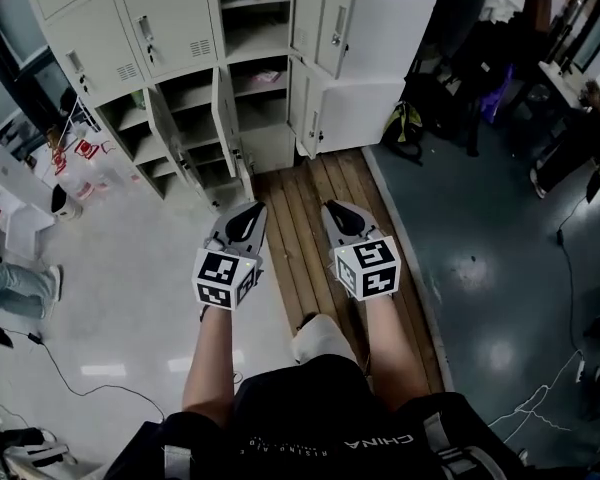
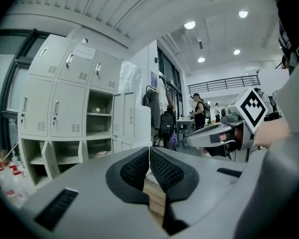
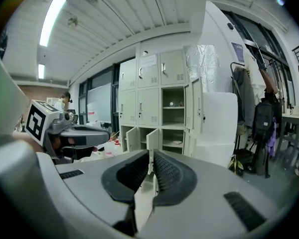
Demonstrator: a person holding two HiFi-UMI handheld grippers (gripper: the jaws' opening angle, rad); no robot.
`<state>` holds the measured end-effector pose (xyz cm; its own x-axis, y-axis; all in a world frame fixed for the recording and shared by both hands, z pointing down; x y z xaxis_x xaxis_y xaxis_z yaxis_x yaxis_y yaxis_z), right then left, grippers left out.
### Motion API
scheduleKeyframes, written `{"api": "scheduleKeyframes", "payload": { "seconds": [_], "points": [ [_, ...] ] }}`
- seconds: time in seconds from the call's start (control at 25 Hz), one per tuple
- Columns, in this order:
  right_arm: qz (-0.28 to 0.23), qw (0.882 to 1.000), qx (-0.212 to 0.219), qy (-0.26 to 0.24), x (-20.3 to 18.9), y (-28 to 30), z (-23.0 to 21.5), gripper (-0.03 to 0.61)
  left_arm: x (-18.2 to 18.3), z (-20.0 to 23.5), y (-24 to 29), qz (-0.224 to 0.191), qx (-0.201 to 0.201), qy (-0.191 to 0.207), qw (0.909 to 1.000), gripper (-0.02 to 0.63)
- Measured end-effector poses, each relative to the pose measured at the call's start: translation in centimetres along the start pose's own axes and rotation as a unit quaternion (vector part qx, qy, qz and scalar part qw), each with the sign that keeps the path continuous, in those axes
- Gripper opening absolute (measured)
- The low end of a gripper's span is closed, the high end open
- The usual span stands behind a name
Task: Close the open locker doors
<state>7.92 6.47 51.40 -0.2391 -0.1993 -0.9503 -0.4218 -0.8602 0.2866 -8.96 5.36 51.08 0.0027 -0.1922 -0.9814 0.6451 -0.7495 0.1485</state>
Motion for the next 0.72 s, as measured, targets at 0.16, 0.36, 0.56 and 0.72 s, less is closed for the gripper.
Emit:
{"api": "scheduleKeyframes", "payload": {
  "seconds": [0.16, 0.36, 0.56, 0.72],
  "points": [
    [-0.007, 1.0, 0.006, -0.003, 3.2, 2.0, -5.0, 0.051, 3.6, 0.2, 4.7, 0.001, 0.007, 0.004, 1.0, 0.021],
    [-0.01, 1.0, 0.02, -0.002, 7.0, 3.7, -9.4, 0.051, 8.1, 0.2, 8.3, 0.005, 0.015, 0.007, 0.9998, 0.021],
    [-0.02, 0.999, 0.033, 0.001, 10.0, 4.8, -12.0, 0.051, 11.3, 0.8, 10.4, 0.005, 0.029, 0.009, 0.9995, 0.021],
    [-0.022, 0.999, 0.037, 0.001, 10.9, 6.6, -13.3, 0.051, 12.1, 1.7, 12.2, 0.007, 0.031, 0.01, 0.9994, 0.021]
  ]
}}
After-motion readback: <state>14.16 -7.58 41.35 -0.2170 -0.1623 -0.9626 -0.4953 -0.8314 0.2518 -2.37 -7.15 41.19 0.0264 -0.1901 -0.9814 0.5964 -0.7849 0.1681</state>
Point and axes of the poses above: the fingertips, and each gripper's own axes: y forward along the fingers, z to its left, x out of its top, the point moved 5 cm from there along -y, backward along the fingers, and after that the axes turned 8 degrees about -y, right-handed, at the moved point
